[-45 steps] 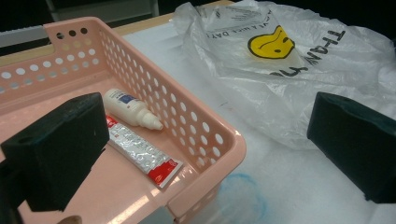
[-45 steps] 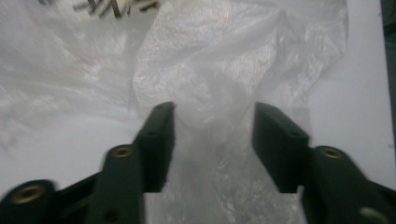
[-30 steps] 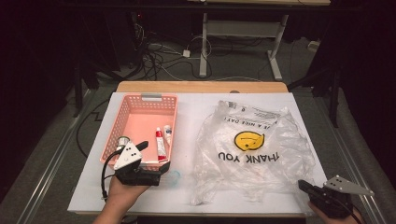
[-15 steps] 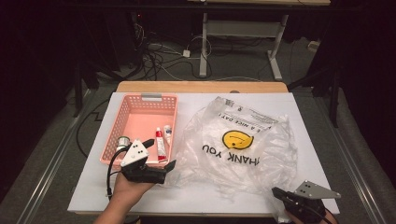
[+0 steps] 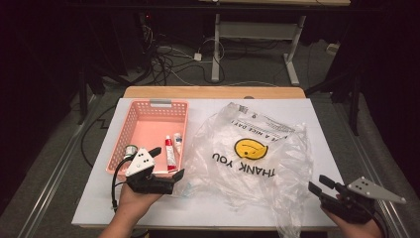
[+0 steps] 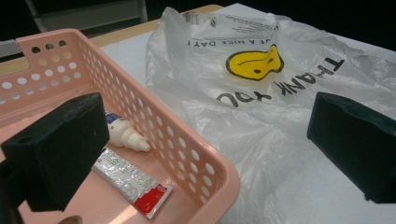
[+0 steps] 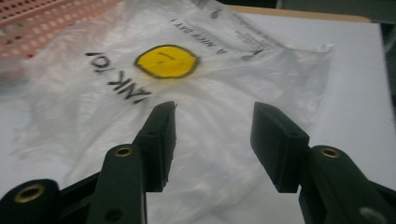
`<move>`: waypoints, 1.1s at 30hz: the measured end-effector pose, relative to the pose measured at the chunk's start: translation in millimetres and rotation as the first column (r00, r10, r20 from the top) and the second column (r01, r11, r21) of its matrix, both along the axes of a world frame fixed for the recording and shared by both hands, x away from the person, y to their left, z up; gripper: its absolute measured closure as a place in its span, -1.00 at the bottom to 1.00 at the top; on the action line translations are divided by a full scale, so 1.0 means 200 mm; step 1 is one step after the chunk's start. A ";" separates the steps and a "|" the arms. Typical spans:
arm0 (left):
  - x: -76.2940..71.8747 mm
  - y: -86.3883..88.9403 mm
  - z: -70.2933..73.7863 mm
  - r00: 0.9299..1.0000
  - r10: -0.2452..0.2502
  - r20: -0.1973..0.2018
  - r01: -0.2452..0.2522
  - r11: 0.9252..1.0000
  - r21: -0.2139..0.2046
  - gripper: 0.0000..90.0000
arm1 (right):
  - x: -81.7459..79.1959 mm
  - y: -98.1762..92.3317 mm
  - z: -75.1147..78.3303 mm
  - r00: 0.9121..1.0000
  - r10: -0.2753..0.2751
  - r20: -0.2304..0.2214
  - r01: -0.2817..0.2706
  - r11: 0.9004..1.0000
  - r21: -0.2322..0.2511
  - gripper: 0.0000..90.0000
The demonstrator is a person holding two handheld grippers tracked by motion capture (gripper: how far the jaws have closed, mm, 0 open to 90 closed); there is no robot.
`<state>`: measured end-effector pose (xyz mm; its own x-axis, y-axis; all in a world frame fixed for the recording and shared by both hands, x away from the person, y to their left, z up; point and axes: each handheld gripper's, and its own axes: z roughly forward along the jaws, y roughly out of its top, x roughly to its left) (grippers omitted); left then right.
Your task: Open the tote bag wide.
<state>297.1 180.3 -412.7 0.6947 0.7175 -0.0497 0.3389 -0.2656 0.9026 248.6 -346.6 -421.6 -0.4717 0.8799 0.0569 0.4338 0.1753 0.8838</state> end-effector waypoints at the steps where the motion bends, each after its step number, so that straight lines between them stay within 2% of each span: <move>1: 0.00 0.00 0.00 1.000 -0.005 -0.007 0.005 1.000 0.003 -1.00 | 0.03 -0.01 0.00 1.000 -0.009 0.005 0.009 1.000 -0.007 0.14; 4: 0.01 -0.01 0.00 1.000 -0.003 -0.016 0.003 1.000 0.008 -1.00 | 0.15 -0.03 0.00 1.000 -0.027 0.001 0.027 0.999 -0.025 0.17; 10: -0.02 0.00 -0.01 1.000 -0.002 -0.026 0.003 0.999 0.034 -1.00 | 0.45 -0.05 -0.01 0.997 -0.073 -0.039 0.071 0.997 -0.029 0.17; 14: -0.05 0.04 -0.02 0.999 0.004 -0.032 -0.003 0.999 0.038 -1.00 | 0.64 -0.04 -0.03 0.993 -0.098 -0.061 0.094 0.993 -0.065 0.18; 18: -0.09 0.07 -0.03 0.999 0.024 -0.041 -0.023 0.999 0.035 -1.00 | 0.81 -0.08 -0.04 0.982 -0.161 -0.101 0.156 0.986 -0.054 0.14; 21: -0.12 0.10 -0.03 0.998 0.042 -0.038 -0.041 0.999 0.036 -1.00 | 0.93 -0.10 -0.05 0.970 -0.199 -0.143 0.198 0.980 -0.022 -0.10; 23: -0.13 0.11 -0.03 0.998 0.055 -0.037 -0.054 0.998 0.035 -1.00 | 1.00 -0.09 -0.07 0.962 -0.204 -0.183 0.202 0.979 -0.028 -0.19; 26: -0.15 0.13 -0.02 0.997 0.073 -0.037 -0.071 0.997 0.035 -1.00 | 1.09 -0.07 -0.10 0.953 -0.211 -0.218 0.210 0.977 -0.031 -0.34; 29: -0.16 0.14 -0.03 0.996 0.081 -0.038 -0.080 0.996 0.037 -1.00 | 1.12 -0.05 -0.15 0.946 -0.221 -0.238 0.211 0.975 -0.069 -0.30; 31: -0.16 0.15 -0.03 0.996 0.081 -0.042 -0.079 0.996 0.040 -1.00 | 1.12 -0.05 -0.19 0.939 -0.231 -0.257 0.213 0.972 -0.094 -0.14; 33: -0.15 0.14 -0.03 0.996 0.078 -0.045 -0.077 0.996 0.040 -1.00 | 1.11 -0.04 -0.21 0.936 -0.223 -0.273 0.199 0.973 -0.115 0.18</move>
<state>266.2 208.8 -419.4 0.6345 0.7711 -0.0527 0.4015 -0.2705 0.8750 470.4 -355.3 -464.3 -0.2500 0.9648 0.0817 0.6981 0.1212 0.7057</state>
